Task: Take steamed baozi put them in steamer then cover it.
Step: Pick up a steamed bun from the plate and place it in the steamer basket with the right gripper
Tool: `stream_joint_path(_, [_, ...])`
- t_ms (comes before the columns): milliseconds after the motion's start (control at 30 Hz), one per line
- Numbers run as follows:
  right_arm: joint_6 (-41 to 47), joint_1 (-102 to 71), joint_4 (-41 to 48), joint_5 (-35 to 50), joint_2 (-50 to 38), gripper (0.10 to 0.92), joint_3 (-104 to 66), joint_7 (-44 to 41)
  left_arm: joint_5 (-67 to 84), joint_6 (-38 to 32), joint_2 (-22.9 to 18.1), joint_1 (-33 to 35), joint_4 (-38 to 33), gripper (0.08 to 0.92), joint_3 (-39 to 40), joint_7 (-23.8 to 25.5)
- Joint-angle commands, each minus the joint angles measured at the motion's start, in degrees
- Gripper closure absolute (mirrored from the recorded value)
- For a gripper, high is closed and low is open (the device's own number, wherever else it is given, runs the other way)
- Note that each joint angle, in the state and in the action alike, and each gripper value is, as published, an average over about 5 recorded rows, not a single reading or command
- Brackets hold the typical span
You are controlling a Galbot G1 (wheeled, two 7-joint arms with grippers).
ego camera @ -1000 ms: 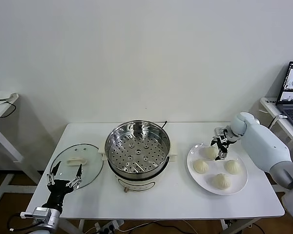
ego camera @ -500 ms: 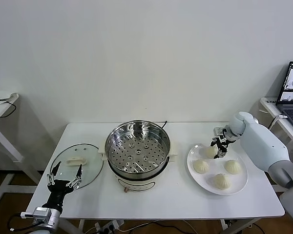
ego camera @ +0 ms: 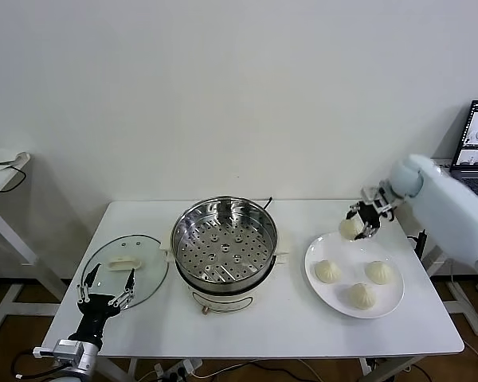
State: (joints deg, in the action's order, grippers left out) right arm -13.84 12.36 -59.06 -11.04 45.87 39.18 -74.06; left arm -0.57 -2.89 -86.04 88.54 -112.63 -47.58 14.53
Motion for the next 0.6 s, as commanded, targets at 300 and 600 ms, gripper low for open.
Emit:
stream_joint_path(300, [-14.8,31.9,-22.2,8.6,9.5,0.364,27.7,-3.9,0.4,0.3,0.7,-0.2,0.0,0.177,-0.8,0.2])
stream_joint_path(600, [-19.0,30.7,-14.4,7.6,25.1,0.372,30.0,-0.7,1.4,0.4,1.4,-0.7,0.7,0.177,-1.9,0.8])
